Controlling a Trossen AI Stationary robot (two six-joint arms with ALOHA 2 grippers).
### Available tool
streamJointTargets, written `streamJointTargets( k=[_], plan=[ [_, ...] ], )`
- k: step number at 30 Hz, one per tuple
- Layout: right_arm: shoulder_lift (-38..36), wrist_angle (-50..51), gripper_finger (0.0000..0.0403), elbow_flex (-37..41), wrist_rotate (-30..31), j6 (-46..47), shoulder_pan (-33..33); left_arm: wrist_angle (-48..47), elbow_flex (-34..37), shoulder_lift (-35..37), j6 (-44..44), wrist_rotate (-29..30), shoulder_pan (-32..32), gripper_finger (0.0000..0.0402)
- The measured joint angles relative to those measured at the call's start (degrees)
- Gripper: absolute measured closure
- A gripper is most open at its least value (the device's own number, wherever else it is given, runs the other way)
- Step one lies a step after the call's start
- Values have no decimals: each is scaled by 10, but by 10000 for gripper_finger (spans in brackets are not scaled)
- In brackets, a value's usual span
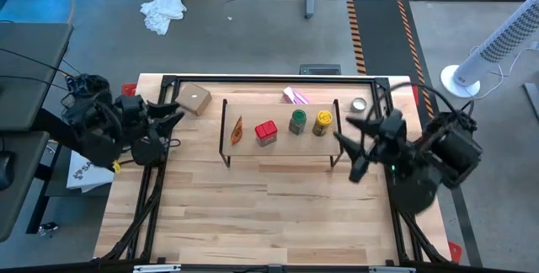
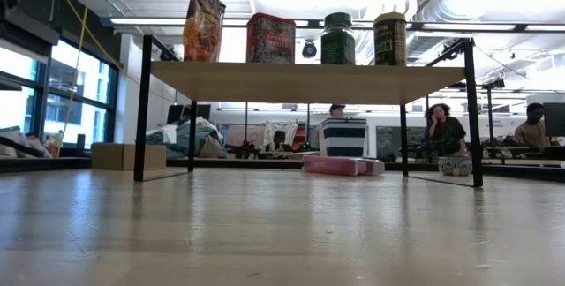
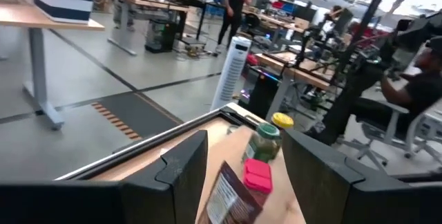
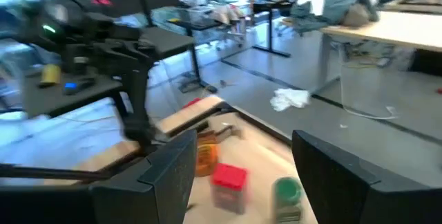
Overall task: Shelf spices
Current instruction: Return to Home Position
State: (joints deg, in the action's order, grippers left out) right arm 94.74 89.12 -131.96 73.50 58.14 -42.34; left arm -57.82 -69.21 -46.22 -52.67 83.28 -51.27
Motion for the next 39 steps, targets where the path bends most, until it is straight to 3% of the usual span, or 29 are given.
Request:
streamJointTargets(
  k=[4,7,10,13,14,16,22,28,33,36,39],
  plan=[
    [-5,7,176,32,10,84,-27,-106,0,-3,-118,11,-46,217],
    [-8,8,206,63,2,130,-41,-180,0,-8,-182,11,-73,224],
    [-7,8,275,101,-9,166,-43,-231,0,-10,-221,23,-97,260],
    [-12,9,371,140,-17,207,-42,-265,0,-11,-255,58,-124,338],
    [-17,9,386,153,-22,221,-42,-275,0,-10,-269,62,-132,367],
    [-29,9,388,176,-22,255,-46,-295,0,-10,-300,66,-141,389],
    [-84,9,399,236,-6,293,-72,-288,0,-17,-343,68,-165,400],
    [-146,-13,402,305,12,296,-77,-151,0,-60,-318,68,-182,401],
    [-197,-82,402,352,-8,210,-82,45,0,-115,-203,59,-167,401],
    [-228,-142,402,371,-44,124,-83,205,0,-143,-70,-18,-118,401],
    [-260,-187,403,383,-86,30,-81,392,1,-168,135,-159,-28,401]
  ],
)
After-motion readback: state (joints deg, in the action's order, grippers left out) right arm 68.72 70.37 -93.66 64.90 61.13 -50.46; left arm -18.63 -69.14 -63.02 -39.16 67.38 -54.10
